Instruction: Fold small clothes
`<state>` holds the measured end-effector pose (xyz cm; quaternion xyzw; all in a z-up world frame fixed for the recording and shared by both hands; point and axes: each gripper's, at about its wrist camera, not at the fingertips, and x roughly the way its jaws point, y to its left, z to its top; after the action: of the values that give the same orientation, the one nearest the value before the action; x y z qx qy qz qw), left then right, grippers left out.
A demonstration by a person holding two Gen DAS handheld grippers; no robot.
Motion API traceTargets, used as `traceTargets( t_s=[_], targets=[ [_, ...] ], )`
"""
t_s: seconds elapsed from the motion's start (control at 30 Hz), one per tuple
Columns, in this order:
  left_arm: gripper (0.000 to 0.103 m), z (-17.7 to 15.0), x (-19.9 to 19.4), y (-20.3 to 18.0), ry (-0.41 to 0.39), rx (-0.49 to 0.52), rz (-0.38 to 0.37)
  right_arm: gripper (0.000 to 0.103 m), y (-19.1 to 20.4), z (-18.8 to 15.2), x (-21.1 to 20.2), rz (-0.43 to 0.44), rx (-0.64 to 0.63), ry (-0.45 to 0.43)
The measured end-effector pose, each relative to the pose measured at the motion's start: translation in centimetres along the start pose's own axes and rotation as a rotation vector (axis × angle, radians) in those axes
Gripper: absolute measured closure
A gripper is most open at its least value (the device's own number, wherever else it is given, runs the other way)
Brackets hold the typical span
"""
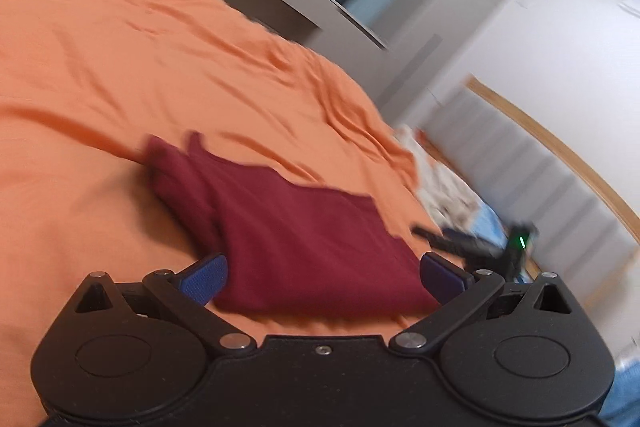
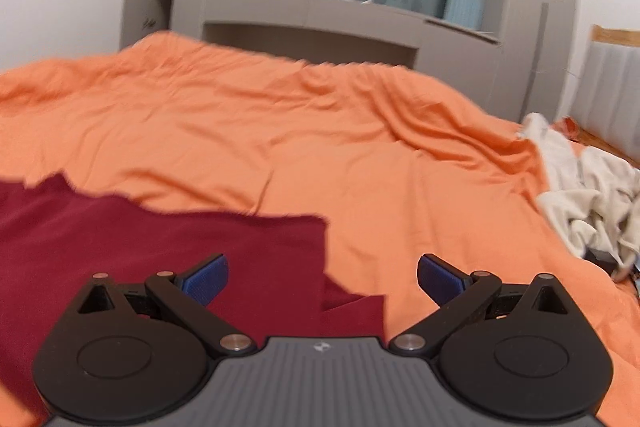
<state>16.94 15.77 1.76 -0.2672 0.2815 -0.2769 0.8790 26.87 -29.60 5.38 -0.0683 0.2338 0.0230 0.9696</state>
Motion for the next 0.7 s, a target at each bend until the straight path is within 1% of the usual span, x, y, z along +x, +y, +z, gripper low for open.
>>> traceTargets(
  t_s=[0.07, 0.2, 0.27, 0.33, 0.4, 0.47, 0.57, 0.7],
  targets=[
    [0.001, -0.5, 0.9, -0.6, 0.041, 0.007, -0.06, 0.0, -1.2, 0.3, -0.6, -0.014, 0.054, -0.023],
    [0.001, -1.8, 2.8, -1.7, 0.117, 0.0, -0.216, 0.0, -3.6, 0.6, -1.1, -0.052, 0.126, -0.047],
    [0.001, -2.4, 3.9, -2.1, 0.147, -0.008, -0.25, 0.0, -4.6, 0.5, -1.1, -0.069, 0.151, -0.044],
    [0.001, -3.0, 5.2, -2.5, 0.175, -0.011, -0.229, 0.0, -5.4, 0.2, -0.9, -0.081, 0.182, -0.036],
    [0.001, -3.4, 6.5, -2.4, 0.183, -0.025, -0.177, 0.0, -6.1, -0.2, -0.8, -0.079, 0.217, -0.021],
    [0.001, -3.7, 8.0, -2.1, 0.207, -0.06, -0.141, 0.0, -6.5, -0.6, -0.5, -0.072, 0.241, -0.004],
    [0.001, -3.6, 9.4, -2.1, 0.193, -0.082, -0.108, 0.0, -6.8, -1.2, -0.4, -0.073, 0.252, 0.014],
    [0.001, -3.1, 10.2, -2.2, 0.181, -0.094, -0.075, 0.0, -7.0, -1.7, -0.1, -0.074, 0.258, 0.036]
  ],
)
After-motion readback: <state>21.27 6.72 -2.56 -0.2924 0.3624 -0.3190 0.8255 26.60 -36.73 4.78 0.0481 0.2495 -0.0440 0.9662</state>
